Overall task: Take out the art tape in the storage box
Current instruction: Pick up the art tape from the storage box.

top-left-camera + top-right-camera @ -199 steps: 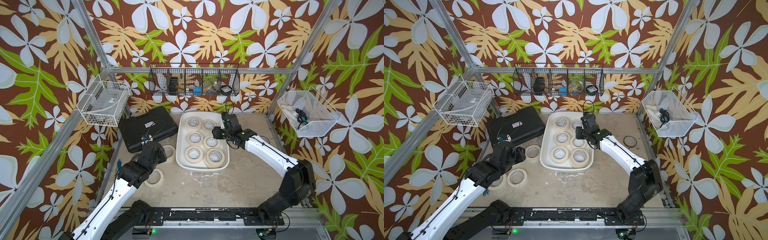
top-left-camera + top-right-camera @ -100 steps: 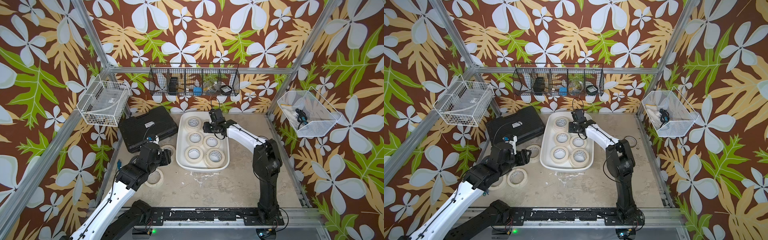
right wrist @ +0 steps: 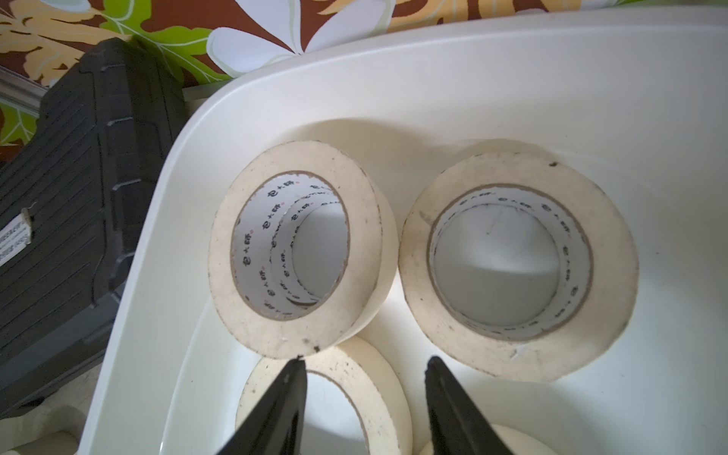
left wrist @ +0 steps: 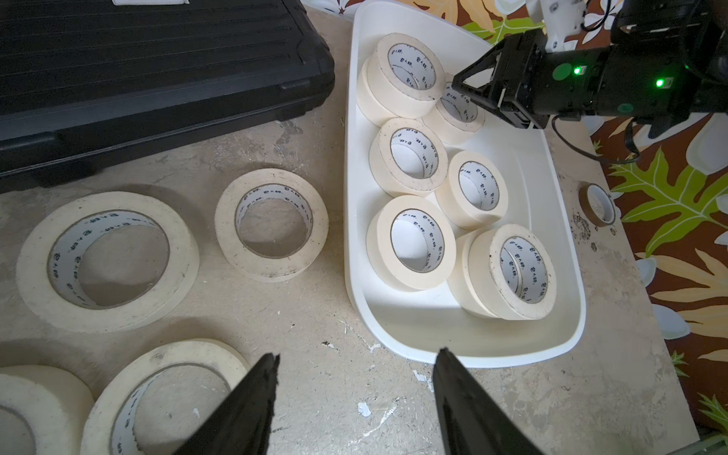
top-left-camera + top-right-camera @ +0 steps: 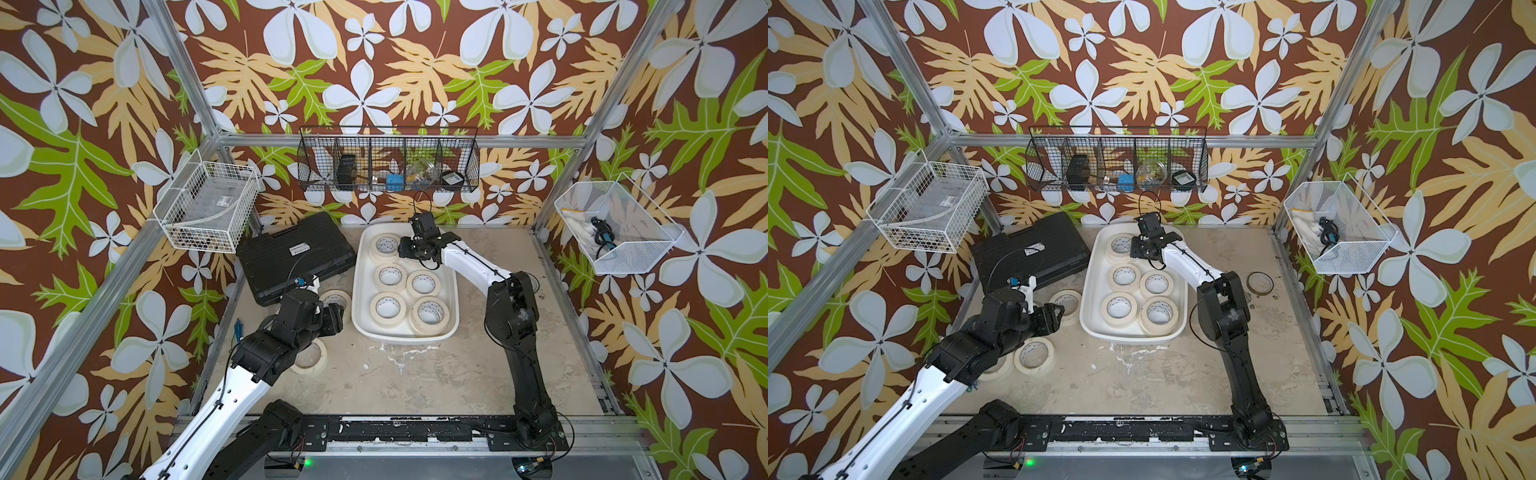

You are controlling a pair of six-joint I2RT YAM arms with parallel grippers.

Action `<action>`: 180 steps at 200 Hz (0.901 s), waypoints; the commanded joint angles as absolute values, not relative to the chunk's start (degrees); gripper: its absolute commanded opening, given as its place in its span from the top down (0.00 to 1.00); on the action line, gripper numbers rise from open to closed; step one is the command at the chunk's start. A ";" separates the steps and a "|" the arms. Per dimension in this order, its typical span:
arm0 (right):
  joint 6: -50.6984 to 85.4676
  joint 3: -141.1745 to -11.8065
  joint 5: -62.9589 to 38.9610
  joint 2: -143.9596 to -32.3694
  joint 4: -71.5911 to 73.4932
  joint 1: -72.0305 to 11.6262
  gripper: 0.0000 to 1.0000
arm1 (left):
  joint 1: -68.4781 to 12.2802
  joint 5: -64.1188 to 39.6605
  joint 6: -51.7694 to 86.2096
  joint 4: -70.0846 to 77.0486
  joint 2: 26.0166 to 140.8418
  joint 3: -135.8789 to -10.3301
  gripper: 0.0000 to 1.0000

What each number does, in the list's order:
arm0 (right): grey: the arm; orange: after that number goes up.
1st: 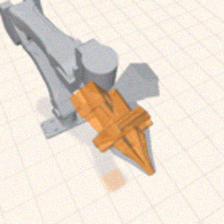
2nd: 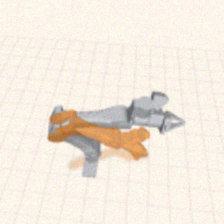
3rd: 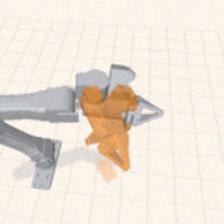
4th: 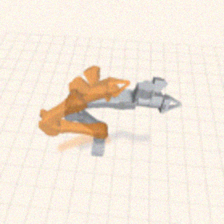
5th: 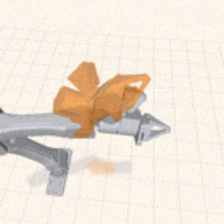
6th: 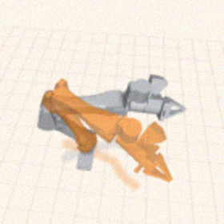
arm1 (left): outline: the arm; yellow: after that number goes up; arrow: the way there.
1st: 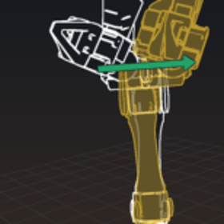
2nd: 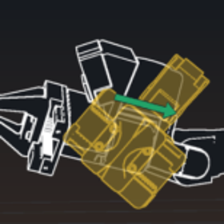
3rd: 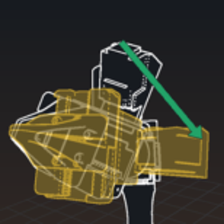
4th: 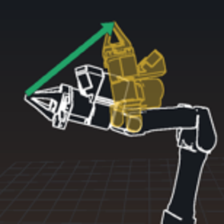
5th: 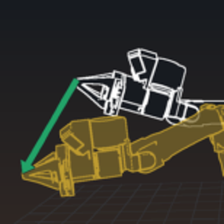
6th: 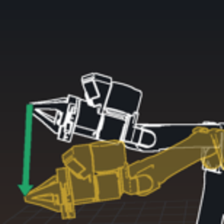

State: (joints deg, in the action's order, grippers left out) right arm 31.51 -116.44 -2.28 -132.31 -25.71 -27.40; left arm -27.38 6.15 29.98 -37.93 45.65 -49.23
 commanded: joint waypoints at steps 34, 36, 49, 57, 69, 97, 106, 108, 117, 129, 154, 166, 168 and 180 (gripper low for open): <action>35.35 -124.67 0.69 -138.65 -28.32 -27.44 0.48 | -27.25 4.99 30.41 -37.44 45.44 -48.34 0.33; 35.42 -124.90 0.68 -138.81 -28.37 -27.47 0.48 | -27.25 5.05 30.37 -37.51 45.44 -48.34 0.34; 35.78 -126.16 0.53 -139.81 -28.26 -27.44 0.48 | -27.25 5.09 30.32 -37.53 45.44 -48.25 0.34; 35.95 -126.71 0.67 -140.38 -28.12 -27.54 0.48 | -27.25 5.07 30.39 -37.62 45.37 -48.16 0.34; 36.12 -127.75 0.88 -141.20 -28.10 -27.47 0.48 | -27.25 4.85 30.56 -37.53 45.31 -47.91 0.33; 36.51 -130.22 0.75 -143.28 -28.20 -27.49 0.49 | -27.25 4.66 30.71 -37.38 45.00 -47.46 0.34; 36.60 -131.20 0.67 -144.11 -28.47 -27.50 0.49 | -27.25 4.57 30.69 -37.44 44.92 -47.37 0.34; 36.53 -131.41 0.63 -144.31 -28.59 -27.49 0.49 | -27.25 4.57 30.72 -37.49 44.89 -47.37 0.34; 36.53 -132.29 0.70 -145.06 -28.97 -27.42 0.49 | -27.25 4.60 30.71 -37.44 44.74 -47.29 0.34; 36.52 -132.94 0.97 -145.48 -29.37 -27.43 0.50 | -27.25 4.67 30.79 -37.53 44.65 -47.20 0.34; 36.54 -132.70 0.88 -145.59 -28.96 -27.42 0.57 | -27.25 4.58 30.99 -37.53 44.52 -46.96 0.34; 36.31 -132.69 0.88 -145.48 -28.83 -27.43 0.63 | -27.25 4.45 31.06 -37.36 44.47 -46.85 0.34; 36.30 -132.69 0.88 -145.46 -28.83 -27.42 0.64 | -27.27 4.36 31.03 -37.35 44.47 -46.85 0.34; 36.16 -132.63 0.86 -145.49 -28.83 -27.42 0.68 | -27.27 4.15 31.10 -37.27 44.47 -46.76 0.34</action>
State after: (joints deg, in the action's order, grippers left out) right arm 36.23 -132.44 -0.01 -145.36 -28.01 -27.51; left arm -27.38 4.60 31.09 -37.82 44.58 -46.87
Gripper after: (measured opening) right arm 0.353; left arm 0.661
